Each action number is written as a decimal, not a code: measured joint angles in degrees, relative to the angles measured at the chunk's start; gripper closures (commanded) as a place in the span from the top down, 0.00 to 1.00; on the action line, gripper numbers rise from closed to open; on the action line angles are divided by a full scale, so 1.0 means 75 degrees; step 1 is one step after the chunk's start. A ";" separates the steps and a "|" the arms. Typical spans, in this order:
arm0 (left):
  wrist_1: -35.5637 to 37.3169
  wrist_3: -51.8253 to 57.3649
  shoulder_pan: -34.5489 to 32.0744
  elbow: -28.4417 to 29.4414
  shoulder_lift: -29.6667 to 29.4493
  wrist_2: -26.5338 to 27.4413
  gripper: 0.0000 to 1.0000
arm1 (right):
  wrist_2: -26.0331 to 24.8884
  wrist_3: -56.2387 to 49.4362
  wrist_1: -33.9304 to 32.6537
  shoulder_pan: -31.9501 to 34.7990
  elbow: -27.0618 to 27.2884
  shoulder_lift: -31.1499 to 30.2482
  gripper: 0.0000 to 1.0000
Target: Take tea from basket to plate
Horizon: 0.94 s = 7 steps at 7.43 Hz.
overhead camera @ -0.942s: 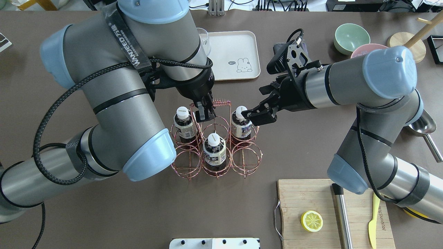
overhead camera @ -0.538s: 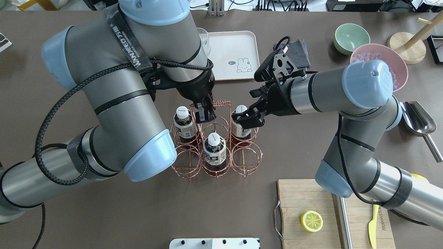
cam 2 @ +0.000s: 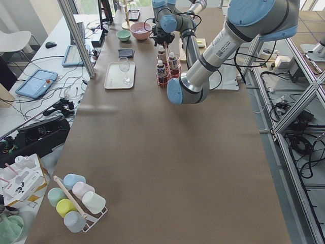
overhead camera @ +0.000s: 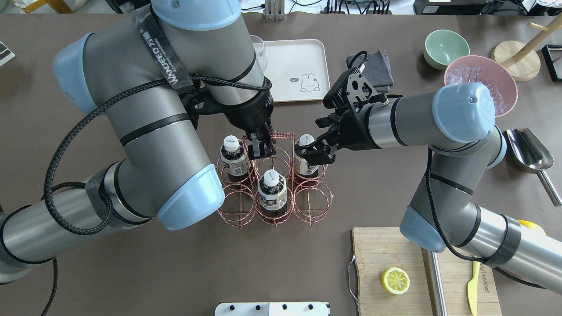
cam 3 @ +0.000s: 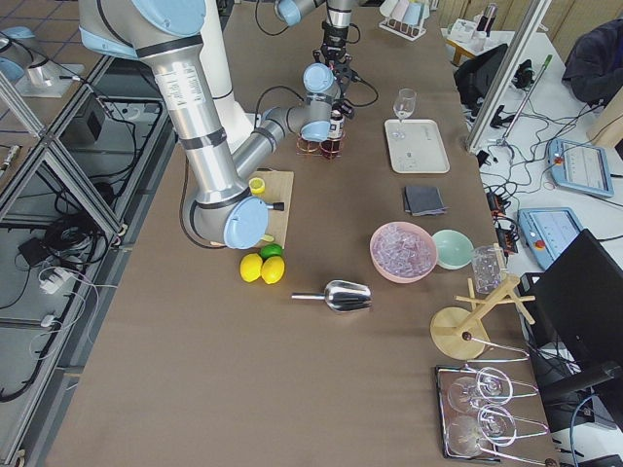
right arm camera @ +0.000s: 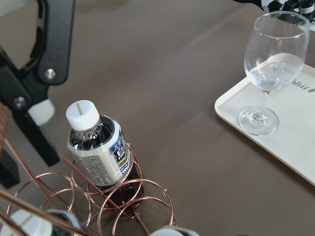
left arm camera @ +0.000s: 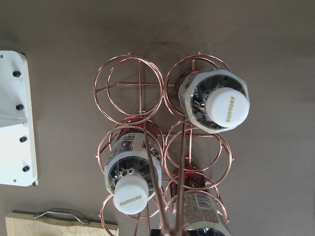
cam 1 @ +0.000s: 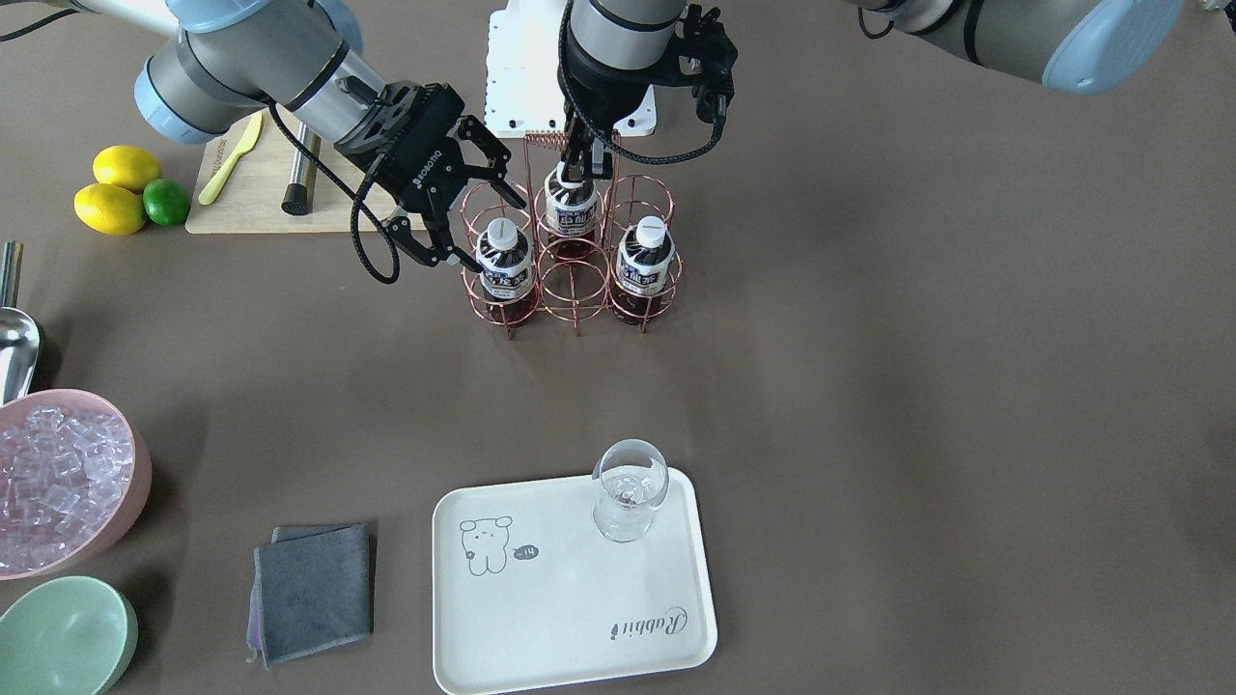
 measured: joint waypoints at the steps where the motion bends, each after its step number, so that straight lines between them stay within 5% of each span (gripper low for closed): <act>1: -0.0001 0.0000 0.0000 0.0002 -0.0001 -0.0001 0.00 | -0.0006 0.0006 0.0046 -0.0023 -0.0017 -0.0012 0.61; 5: -0.0002 0.0004 0.0010 0.0013 -0.0003 -0.0002 0.00 | -0.0019 0.0010 0.0091 -0.0094 -0.0026 -0.0032 0.43; 7: -0.0001 0.0006 0.0012 0.0022 -0.0007 -0.0001 0.00 | -0.0067 0.0009 0.0101 -0.0128 -0.0031 -0.0039 0.00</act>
